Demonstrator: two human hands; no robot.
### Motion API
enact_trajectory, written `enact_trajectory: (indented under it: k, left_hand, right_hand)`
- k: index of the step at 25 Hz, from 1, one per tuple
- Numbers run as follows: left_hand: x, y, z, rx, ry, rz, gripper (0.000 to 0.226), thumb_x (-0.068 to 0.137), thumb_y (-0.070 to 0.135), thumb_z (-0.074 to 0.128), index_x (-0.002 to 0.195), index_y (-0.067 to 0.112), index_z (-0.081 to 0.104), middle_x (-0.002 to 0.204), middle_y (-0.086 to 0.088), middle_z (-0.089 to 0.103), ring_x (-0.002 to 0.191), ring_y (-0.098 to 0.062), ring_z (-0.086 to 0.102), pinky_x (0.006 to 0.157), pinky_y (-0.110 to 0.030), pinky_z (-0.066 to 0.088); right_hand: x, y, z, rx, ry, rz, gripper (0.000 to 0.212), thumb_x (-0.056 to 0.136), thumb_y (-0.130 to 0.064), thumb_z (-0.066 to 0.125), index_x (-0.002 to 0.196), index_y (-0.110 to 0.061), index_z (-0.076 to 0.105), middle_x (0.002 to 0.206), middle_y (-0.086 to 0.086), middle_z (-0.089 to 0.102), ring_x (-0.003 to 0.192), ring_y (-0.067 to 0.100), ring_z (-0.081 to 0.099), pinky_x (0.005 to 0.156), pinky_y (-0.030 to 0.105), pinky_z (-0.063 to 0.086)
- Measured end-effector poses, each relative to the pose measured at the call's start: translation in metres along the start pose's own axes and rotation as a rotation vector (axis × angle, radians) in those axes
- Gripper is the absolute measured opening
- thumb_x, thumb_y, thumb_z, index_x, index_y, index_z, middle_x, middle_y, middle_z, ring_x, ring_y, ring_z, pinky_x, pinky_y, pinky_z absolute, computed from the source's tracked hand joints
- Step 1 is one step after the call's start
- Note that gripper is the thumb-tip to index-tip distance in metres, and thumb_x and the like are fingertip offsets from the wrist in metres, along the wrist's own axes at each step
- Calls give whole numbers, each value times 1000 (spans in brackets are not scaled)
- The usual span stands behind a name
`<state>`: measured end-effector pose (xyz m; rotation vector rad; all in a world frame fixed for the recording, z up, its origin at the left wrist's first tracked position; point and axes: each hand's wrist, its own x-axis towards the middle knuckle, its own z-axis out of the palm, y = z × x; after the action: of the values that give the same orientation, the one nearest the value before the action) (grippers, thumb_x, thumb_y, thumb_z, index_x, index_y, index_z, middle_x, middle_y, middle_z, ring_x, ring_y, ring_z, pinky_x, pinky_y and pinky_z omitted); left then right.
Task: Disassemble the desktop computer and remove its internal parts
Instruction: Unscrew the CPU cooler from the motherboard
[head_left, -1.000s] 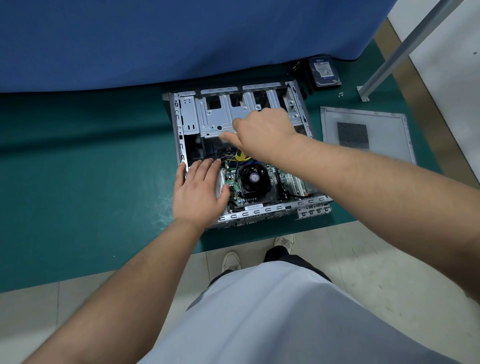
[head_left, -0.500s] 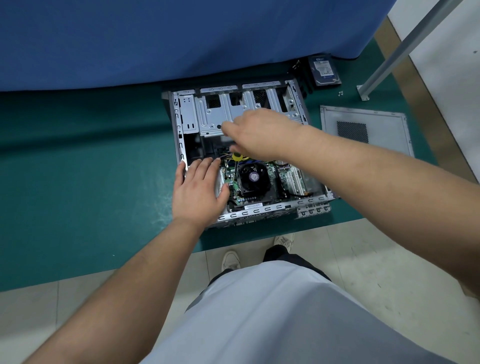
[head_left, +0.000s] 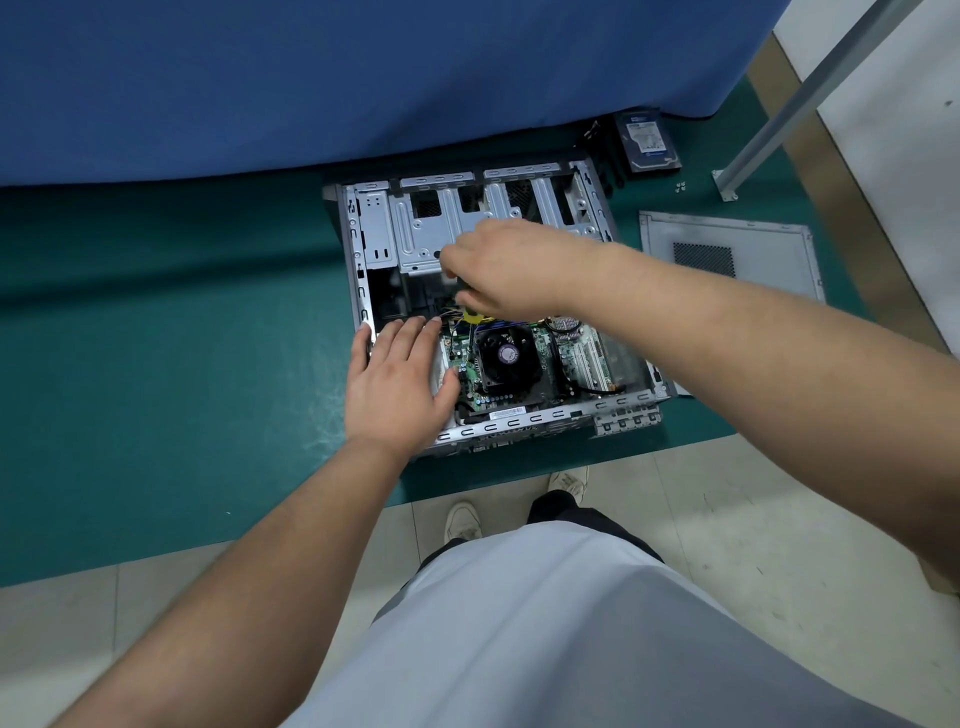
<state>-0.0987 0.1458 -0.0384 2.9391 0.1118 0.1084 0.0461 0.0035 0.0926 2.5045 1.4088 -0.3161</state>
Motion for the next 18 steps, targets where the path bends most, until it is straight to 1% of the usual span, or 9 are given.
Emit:
enact_trajectory:
  k: [2,4,6,8,11,13,15,17,18]
  left_hand:
    - [0,-1,0,-1,-1,1,63,99,54,39,152,21,45,153,0,50,145,-21,40,126,-51,14]
    - [0,0,0,-1,-2,1,63,99,55,38,152,21,45,154,0,50,145,-21,40,126,-51,14]
    - [0,0,-1,-2,-2,0,63,99,55,38,152,21,45,154,0,50,145,-21,40,126,-51,14]
    - [1,0,0,0,-2,0,63,99,55,38,152,21,46,153,1,50,145,-21,40,126,-51,14]
    - [1,0,0,0,-7,-1,63,99,55,38,152,21,45,154,1,50,146,-20,39,126,-51,13]
    - [0,0,0,2,-6,0,63,99,55,38,152,22,45,154,1,50,146,-20,39,126,-50,13]
    - [0,0,0,-1,-6,0,63,99,55,38,152,21,45,154,1,50,145,-20,39,126,-50,13]
    - [0,0,-1,-1,-5,1,63,99,55,38,152,21,45,154,0,50,145,-21,39,126,-51,13]
    - [0,0,-1,-1,-4,0,63,99,54,38,152,21,46,154,0,50,145,-21,40,126,-51,14]
  right_hand:
    - [-5,7,-8,89,-131,-100,42,100,-42,51,130,-13,53,125,10,58,117,32,53,95,45,47]
    - [-8,2,-6,93,-89,31,49,99,-56,44,125,-17,58,112,10,60,109,34,58,82,43,49]
    - [-4,-9,-2,-36,41,280,66,99,-72,26,111,-19,64,90,8,60,89,33,64,66,36,39]
    - [0,-11,0,-123,84,336,63,103,-65,25,110,-17,65,91,9,65,86,33,65,64,36,36]
    - [-2,0,-1,-34,-21,-6,41,106,-43,41,127,-11,54,117,14,64,107,36,60,80,44,49]
    - [-7,7,-9,71,-133,-117,41,101,-40,50,131,-12,53,124,10,58,116,31,53,94,44,48]
    - [-9,3,-9,94,-90,-10,44,99,-50,46,125,-17,59,114,8,61,109,31,58,81,41,48]
    - [-8,-8,-2,-22,34,246,61,99,-69,30,107,-20,66,92,8,63,86,31,62,62,34,37]
    - [-6,-13,-2,-88,68,332,66,100,-71,24,103,-20,67,86,8,63,79,30,60,60,33,32]
